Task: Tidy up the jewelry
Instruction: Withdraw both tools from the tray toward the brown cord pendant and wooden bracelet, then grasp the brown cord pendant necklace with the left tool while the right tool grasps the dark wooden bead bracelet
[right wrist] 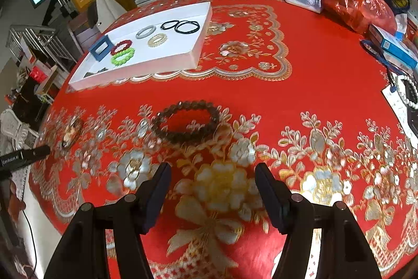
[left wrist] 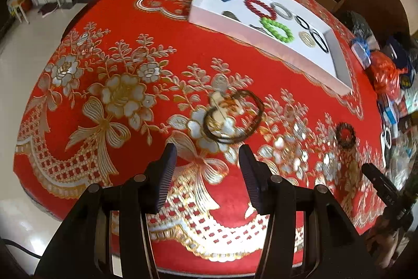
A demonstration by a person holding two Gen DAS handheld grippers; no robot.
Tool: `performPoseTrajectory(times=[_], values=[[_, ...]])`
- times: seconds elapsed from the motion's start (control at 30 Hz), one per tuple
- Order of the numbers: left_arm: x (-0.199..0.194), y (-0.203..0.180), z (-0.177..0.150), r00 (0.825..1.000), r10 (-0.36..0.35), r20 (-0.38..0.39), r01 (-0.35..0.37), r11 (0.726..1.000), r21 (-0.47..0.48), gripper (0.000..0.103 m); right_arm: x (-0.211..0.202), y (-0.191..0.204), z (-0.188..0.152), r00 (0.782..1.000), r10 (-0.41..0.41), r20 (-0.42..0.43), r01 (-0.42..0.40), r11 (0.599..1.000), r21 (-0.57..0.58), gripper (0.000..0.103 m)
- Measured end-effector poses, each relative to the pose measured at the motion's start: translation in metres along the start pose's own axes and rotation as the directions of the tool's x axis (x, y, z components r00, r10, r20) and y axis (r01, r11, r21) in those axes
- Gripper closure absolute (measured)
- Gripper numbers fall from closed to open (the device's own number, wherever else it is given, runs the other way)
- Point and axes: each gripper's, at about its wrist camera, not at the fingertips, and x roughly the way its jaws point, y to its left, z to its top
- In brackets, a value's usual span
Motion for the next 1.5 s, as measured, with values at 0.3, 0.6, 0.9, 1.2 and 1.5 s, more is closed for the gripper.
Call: performPoseTrajectory(times=[0.3, 0.6, 0.9, 1.2, 1.5], values=[[0.024, -0.001, 0.015, 1.0, 0.002, -0.027, -0.001, 0.999, 0.036, 0.054, 0.035, 0.006, 0.034, 1.0, -0.023, -0.019, 0.023, 1.0, -0.004, 0.039], [0.037, -0.017, 0.026, 0.999, 0.048, -0.018, -0.045, 0.989, 0.14, 0.042, 0.057, 0.023, 0.045, 0.994, -0.109, -0.021, 0.106, 0.987, -0.117, 0.042], [0.045, -0.035, 0.027, 0.998, 0.056, -0.027, -0.046, 0.957, 0.287, 0.042, 0.056, 0.026, 0.045, 0.992, -0.122, 0.012, 0.123, 0.981, -0.15, 0.064], [0.053, -0.048, 0.036, 0.996, 0.084, -0.015, -0.072, 0.923, 0.377, 0.071, 0.055, 0.026, 0.045, 0.994, -0.111, 0.011, 0.111, 0.982, -0.155, 0.091], [0.053, -0.04, 0.041, 0.999, 0.007, -0.045, 0.008, 0.947, 0.321, 0.088, 0.04, 0.035, 0.047, 0.997, -0.074, 0.021, 0.077, 0.979, -0.189, 0.095]])
